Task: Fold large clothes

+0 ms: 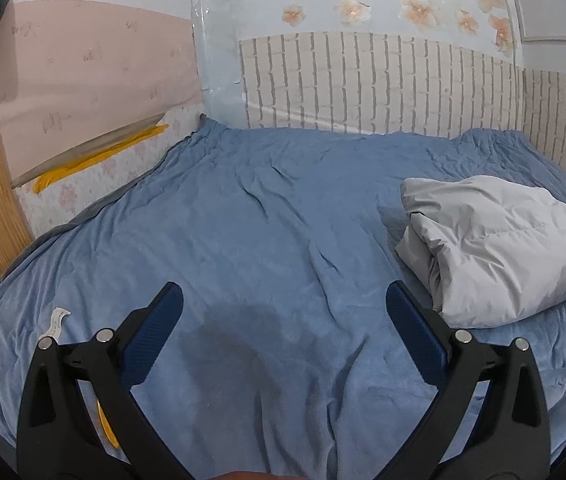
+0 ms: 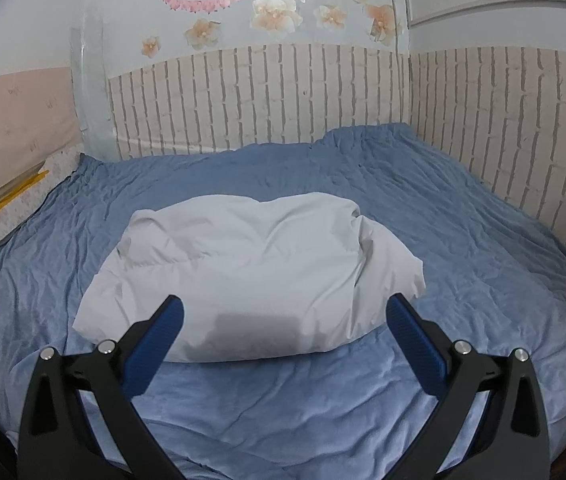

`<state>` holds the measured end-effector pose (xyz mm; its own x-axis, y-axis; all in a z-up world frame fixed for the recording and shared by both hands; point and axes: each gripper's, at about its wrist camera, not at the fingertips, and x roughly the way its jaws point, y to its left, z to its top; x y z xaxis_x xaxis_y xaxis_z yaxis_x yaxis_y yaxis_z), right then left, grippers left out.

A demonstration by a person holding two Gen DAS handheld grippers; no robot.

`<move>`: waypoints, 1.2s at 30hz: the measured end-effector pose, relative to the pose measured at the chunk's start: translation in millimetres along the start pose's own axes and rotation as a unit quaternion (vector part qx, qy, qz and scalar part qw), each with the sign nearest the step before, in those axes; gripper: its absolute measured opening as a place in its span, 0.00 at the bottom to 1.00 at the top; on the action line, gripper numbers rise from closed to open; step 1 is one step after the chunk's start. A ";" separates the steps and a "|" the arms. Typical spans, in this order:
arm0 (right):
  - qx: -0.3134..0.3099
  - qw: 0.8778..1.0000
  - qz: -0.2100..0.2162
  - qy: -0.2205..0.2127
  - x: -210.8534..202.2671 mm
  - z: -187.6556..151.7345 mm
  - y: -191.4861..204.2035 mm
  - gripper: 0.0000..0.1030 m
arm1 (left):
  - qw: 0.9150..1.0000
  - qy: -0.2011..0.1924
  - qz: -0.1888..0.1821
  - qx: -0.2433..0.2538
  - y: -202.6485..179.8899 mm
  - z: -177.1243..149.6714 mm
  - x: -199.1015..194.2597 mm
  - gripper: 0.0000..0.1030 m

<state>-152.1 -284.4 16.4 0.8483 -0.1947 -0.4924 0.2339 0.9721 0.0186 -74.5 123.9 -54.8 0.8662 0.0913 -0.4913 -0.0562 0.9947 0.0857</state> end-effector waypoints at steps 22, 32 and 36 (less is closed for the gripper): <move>-0.010 1.000 0.010 0.007 6.2 1.9 3.1 0.98 | 1.000 0.012 -0.005 0.013 -9.6 6.0 9.0 0.97; -0.014 1.000 0.013 0.019 19.1 0.1 5.2 0.98 | 0.999 0.022 -0.005 0.026 -15.4 4.4 23.0 0.97; -0.017 0.999 0.014 0.023 23.6 -0.8 6.7 0.98 | 0.999 0.020 -0.005 0.024 -15.3 4.2 25.4 0.97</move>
<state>-130.9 -282.4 4.2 0.8316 -0.1616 -0.5314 0.1928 0.9812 0.0032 -49.6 110.8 -65.0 0.8456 0.0838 -0.5273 -0.0224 0.9923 0.1218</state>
